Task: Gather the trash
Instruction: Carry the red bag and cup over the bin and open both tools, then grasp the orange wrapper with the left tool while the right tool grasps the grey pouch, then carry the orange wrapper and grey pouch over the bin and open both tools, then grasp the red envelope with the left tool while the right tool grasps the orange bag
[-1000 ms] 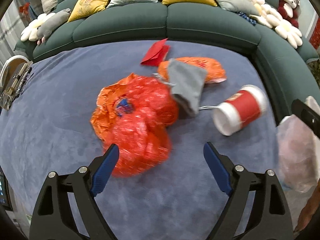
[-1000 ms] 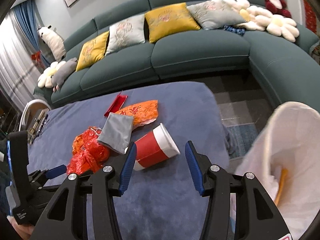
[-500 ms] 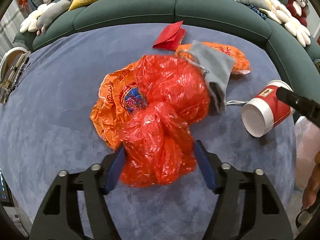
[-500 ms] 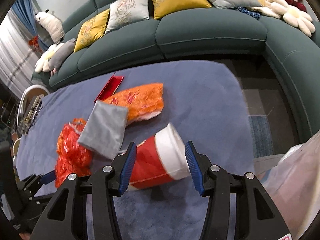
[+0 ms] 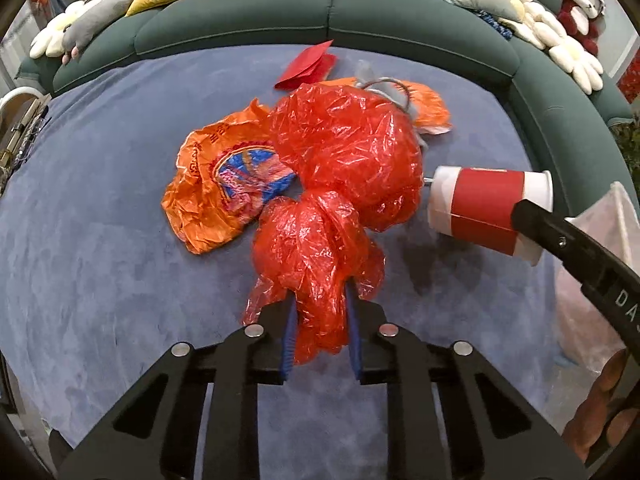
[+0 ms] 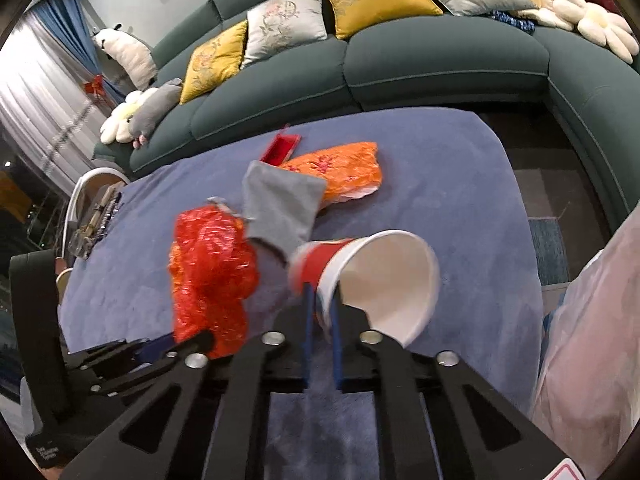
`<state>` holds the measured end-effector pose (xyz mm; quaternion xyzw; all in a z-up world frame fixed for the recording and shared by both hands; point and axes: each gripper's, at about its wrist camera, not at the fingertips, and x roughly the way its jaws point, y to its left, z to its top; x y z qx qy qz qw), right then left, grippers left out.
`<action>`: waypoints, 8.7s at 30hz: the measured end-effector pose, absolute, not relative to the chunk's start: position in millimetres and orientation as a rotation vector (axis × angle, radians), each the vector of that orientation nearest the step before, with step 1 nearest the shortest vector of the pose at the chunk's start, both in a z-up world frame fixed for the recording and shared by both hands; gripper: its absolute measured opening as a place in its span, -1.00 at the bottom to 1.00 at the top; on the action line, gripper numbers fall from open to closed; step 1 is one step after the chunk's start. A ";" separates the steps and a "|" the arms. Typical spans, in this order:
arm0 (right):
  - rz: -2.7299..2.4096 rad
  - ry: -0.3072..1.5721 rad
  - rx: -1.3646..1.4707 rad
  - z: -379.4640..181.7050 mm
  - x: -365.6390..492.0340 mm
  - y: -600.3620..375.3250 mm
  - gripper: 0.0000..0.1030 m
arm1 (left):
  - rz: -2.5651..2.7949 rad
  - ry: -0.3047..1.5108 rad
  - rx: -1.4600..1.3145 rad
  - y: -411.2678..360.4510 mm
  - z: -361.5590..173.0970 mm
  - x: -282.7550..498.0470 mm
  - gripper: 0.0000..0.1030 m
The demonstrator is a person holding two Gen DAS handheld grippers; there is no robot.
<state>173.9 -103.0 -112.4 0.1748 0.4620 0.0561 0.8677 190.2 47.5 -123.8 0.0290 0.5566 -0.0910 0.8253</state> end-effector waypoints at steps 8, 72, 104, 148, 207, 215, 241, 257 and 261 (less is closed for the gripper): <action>0.089 0.863 0.355 -68.0 147.2 -116.5 -0.92 | -0.255 1.101 0.061 25.9 -79.3 168.8 -0.63; -0.295 0.626 0.459 -13.5 -0.7 -309.8 -0.36 | -0.510 1.018 0.189 -176.7 -39.1 92.4 0.15; -0.048 0.773 0.328 -36.3 130.5 -137.0 -0.09 | -0.219 1.053 -0.024 19.0 -63.1 184.5 0.34; 0.109 1.028 0.270 -162.7 277.0 -18.2 -0.94 | -0.102 1.169 -0.050 119.9 -158.1 294.3 -0.50; -0.184 0.735 0.403 -33.3 94.0 -210.6 -0.88 | -0.445 0.960 0.092 -93.4 -17.9 154.0 -0.54; -0.340 0.667 0.467 -23.0 24.6 -300.7 -0.88 | -0.582 0.954 0.140 -170.8 -10.5 116.4 -0.53; -0.397 0.620 0.506 -25.1 6.0 -324.9 0.00 | -0.523 0.951 0.137 -185.7 -20.6 114.1 0.26; -0.247 0.680 0.419 -20.2 69.5 -240.8 0.04 | -0.373 0.954 0.079 -98.2 -28.1 156.2 0.32; -0.209 0.701 0.401 -24.2 88.8 -216.5 0.08 | -0.340 0.959 0.063 -76.0 -32.5 168.7 0.34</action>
